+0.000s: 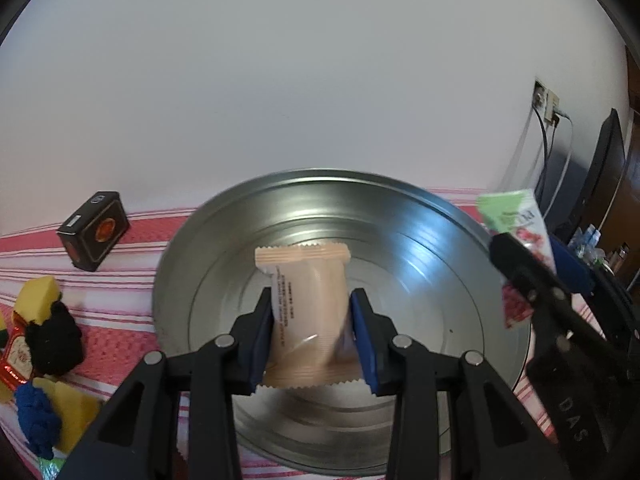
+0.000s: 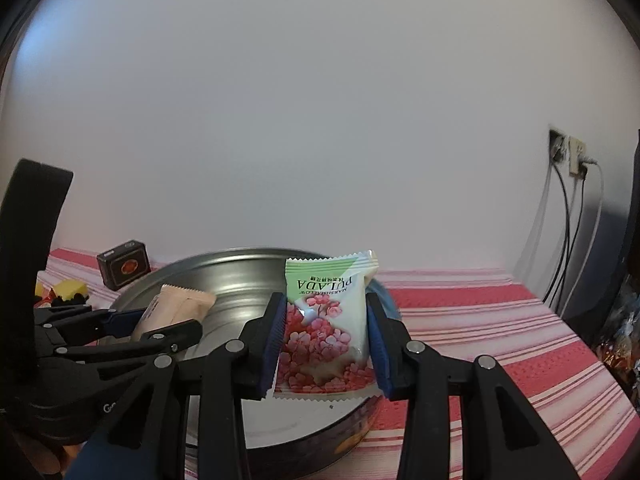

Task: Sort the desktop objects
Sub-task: 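Open the left tool over the tin while the right releases its packet inside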

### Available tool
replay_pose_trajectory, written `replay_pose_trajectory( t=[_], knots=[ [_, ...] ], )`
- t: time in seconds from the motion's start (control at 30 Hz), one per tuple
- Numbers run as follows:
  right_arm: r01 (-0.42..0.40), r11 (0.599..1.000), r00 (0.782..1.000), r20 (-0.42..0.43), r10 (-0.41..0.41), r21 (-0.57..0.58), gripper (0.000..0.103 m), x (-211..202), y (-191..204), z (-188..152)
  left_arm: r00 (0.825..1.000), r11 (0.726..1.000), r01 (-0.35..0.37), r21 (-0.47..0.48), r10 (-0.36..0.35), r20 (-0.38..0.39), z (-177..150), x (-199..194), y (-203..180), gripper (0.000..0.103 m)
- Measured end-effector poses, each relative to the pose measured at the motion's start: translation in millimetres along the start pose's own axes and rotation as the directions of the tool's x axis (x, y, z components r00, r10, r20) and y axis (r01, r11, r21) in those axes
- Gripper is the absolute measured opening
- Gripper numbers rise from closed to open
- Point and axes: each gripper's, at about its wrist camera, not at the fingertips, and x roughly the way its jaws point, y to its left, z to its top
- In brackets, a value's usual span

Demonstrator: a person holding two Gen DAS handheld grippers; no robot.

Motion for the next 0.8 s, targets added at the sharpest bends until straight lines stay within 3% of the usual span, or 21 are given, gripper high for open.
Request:
replay_pose_trajectory(
  t=[0.03, 0.1, 0.23, 0.37, 0.43, 0.47, 0.67, 0.8],
  knots=[
    [-0.008, 1.0, 1.0, -0.007, 0.008, -0.004, 0.046, 1, 1, 0, 1.0, 1.0, 0.004, -0.002, -0.004, 0.005, 0, 0, -1, 0.04],
    [0.006, 1.0, 1.0, 0.009, -0.006, 0.001, 0.046, -5, -7, -1, 1.0, 1.0, 0.021, -0.005, -0.021, 0.008, -1, -1, -1, 0.064],
    [0.032, 0.998, 0.998, 0.06, -0.035, 0.045, 0.062, -17, -12, -4, 0.996, 0.999, -0.028, -0.023, 0.03, 0.085, -2, -18, 3, 0.079],
    [0.073, 0.994, 0.99, 0.119, -0.082, 0.082, 0.065, -31, -16, -3, 0.975, 0.992, -0.111, -0.065, 0.121, 0.185, -3, -36, 17, 0.094],
    [0.096, 0.99, 0.984, 0.141, -0.109, 0.1, 0.081, -38, -18, -3, 0.966, 0.988, -0.127, -0.091, 0.144, 0.214, -2, -40, 25, 0.095],
    [0.108, 0.987, 0.979, 0.16, -0.126, 0.121, 0.083, -43, -21, -4, 0.963, 0.987, -0.131, -0.097, 0.15, 0.222, -4, -43, 27, 0.095],
    [0.117, 0.976, 0.963, 0.218, -0.156, 0.181, 0.083, -62, -22, -6, 0.95, 0.979, -0.189, -0.07, 0.201, 0.24, -9, -49, 23, 0.095],
    [0.149, 0.975, 0.961, 0.208, -0.182, 0.164, 0.083, -64, -13, -5, 0.95, 0.978, -0.207, -0.039, 0.21, 0.229, -11, -49, 19, 0.095]
  ],
)
